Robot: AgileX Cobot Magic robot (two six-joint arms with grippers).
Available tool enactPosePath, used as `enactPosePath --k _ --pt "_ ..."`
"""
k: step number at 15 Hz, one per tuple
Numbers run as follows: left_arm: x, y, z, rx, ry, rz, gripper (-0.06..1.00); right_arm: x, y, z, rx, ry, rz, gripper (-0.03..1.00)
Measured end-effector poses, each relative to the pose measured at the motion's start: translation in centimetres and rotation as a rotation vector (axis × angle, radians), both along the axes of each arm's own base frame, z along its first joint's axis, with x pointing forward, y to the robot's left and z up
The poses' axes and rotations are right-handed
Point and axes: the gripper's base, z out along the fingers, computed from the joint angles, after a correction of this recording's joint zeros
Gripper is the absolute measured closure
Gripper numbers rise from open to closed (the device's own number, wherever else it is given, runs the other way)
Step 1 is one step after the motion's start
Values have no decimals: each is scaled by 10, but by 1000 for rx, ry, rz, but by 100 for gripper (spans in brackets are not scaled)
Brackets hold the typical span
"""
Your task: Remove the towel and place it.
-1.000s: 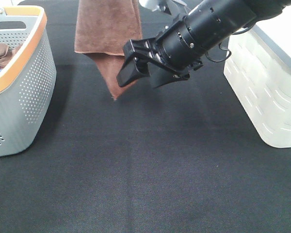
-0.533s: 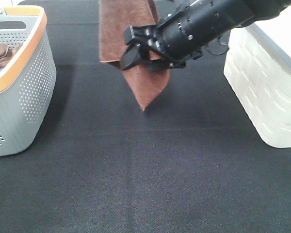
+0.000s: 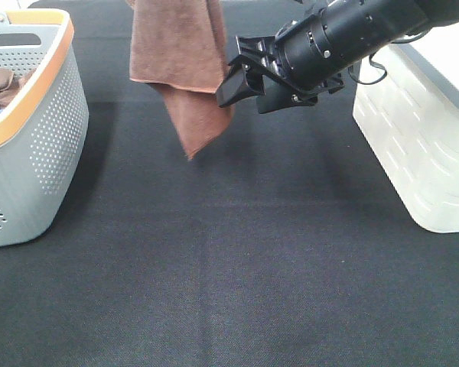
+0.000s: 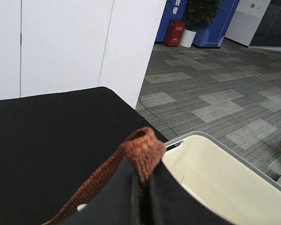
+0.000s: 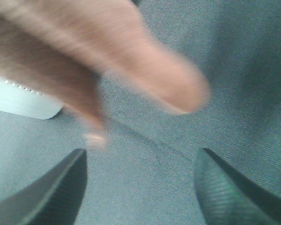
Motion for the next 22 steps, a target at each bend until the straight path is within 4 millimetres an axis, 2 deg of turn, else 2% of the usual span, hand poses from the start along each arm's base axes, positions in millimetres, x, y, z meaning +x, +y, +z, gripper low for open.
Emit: enactPosePath --k 8,14,15,17,19,20,22 --pt "0 0 0 -1 0 0 94 -9 6 2 59 44 98 37" --pt "0 0 0 -1 0 0 94 -3 5 7 71 -16 49 39" --pt "0 0 0 -1 0 0 94 -2 5 7 71 -26 40 44" --pt "0 0 0 -1 0 0 94 0 6 9 91 -37 20 65" --pt "0 0 0 -1 0 0 94 -1 6 9 97 -34 25 92" --pt "0 0 0 -1 0 0 94 -1 7 9 99 -27 32 97" --pt "0 0 0 -1 0 0 94 -7 7 12 101 -5 67 97"
